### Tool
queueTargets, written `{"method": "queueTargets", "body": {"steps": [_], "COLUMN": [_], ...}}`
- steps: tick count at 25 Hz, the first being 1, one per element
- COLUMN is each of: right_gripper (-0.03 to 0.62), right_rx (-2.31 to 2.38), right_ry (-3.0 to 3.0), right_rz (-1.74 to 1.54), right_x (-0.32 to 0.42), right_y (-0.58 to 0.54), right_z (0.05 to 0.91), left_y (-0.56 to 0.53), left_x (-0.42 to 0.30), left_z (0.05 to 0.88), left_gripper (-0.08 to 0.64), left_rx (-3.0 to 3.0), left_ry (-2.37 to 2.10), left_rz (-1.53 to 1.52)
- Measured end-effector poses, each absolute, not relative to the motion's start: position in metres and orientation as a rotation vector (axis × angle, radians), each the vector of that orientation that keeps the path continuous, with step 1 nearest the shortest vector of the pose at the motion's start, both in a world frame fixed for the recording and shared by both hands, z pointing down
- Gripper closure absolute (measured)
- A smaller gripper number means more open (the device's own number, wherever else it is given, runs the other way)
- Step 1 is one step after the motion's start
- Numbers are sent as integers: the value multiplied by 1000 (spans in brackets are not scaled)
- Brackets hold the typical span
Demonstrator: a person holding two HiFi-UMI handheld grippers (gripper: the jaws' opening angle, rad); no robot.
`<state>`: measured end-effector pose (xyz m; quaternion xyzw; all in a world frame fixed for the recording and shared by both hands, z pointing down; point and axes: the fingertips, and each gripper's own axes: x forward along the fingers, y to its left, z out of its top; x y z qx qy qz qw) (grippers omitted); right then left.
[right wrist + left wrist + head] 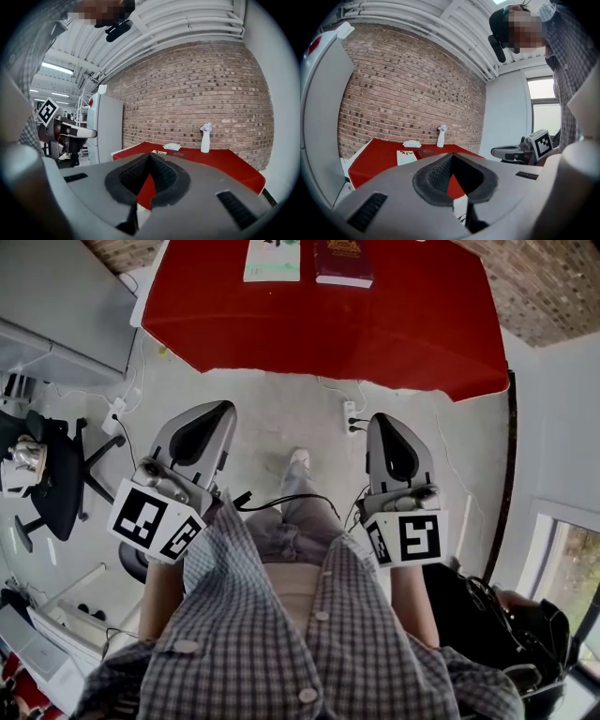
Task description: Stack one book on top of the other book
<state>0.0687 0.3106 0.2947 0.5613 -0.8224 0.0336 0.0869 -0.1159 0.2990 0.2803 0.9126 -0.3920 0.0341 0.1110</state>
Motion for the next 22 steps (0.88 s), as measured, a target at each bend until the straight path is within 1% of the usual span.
{"method": "queueTargets", "body": {"steps": [11,22], "right_gripper": [586,586], "right_rx": [1565,1574], "right_ry": [-2500,-2497], "right_rz": [51,68], "right_x": [79,106], "right_y": [245,210], "right_z": [286,291], "left_y": [246,208], "left_x": [-97,-73], "left_z": [276,274], "left_gripper": [552,552], "left_rx": [2647,2642], "left_ry": [-1228,-1231], "left_rz": [100,105]}}
